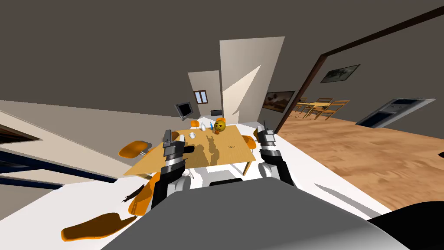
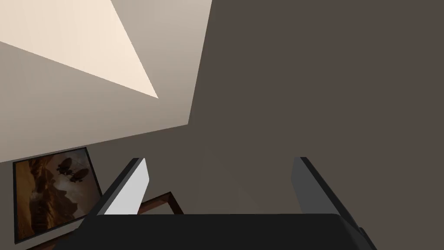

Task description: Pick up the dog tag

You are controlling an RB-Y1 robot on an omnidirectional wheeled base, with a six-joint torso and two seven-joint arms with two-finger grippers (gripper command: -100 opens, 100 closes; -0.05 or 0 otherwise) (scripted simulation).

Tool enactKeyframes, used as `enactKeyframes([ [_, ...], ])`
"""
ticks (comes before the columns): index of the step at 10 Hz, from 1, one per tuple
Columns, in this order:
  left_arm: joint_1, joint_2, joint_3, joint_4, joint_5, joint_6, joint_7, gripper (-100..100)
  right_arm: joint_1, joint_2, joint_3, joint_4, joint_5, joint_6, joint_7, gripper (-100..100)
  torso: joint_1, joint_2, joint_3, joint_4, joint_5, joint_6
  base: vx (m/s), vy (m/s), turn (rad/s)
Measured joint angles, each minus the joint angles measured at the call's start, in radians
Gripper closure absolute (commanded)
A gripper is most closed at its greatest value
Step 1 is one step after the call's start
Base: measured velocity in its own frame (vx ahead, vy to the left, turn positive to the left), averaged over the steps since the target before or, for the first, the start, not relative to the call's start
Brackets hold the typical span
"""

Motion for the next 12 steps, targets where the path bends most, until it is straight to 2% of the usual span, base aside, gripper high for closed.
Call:
enactKeyframes([
  [3,0.0,0.0,0.0,0.0,0.0,0.0,0.0,0,-0.001,-0.059,-0.002,0.023,0.024,0.006,0.015,-100,0.0,0.001,0.001,0.0,0.0,0.0,-0.02,0.001,0.136],
  [6,0.0,0.0,0.0,0.0,0.0,0.0,0.0,0,-0.006,-0.132,-0.012,0.07,0.068,0.014,0.045,-100,0.0,0.002,0.001,0.001,0.0,0.0,-0.039,0.009,0.213],
  [9,0.0,0.0,0.0,0.0,0.0,0.0,0.0,0,-0.014,-0.201,-0.026,0.13,0.13,0.031,0.087,-100,0.0,0.003,0.002,0.001,0.0,0.0,-0.048,0.014,0.281],
  [11,0.0,0.0,0.0,0.0,0.0,0.0,0.0,0,-0.028,-0.252,-0.044,0.199,0.175,0.034,0.116,-100,0.0,0.003,0.002,0.001,0.0,0.0,-0.056,0.013,0.329],
  [12,0.0,0.0,0.0,0.0,0.0,0.0,0.0,0,-0.027,-0.272,-0.045,0.212,0.203,0.046,0.135,-100,0.0,0.003,0.002,0.001,0.0,0.0,-0.05,0.024,0.309],
])
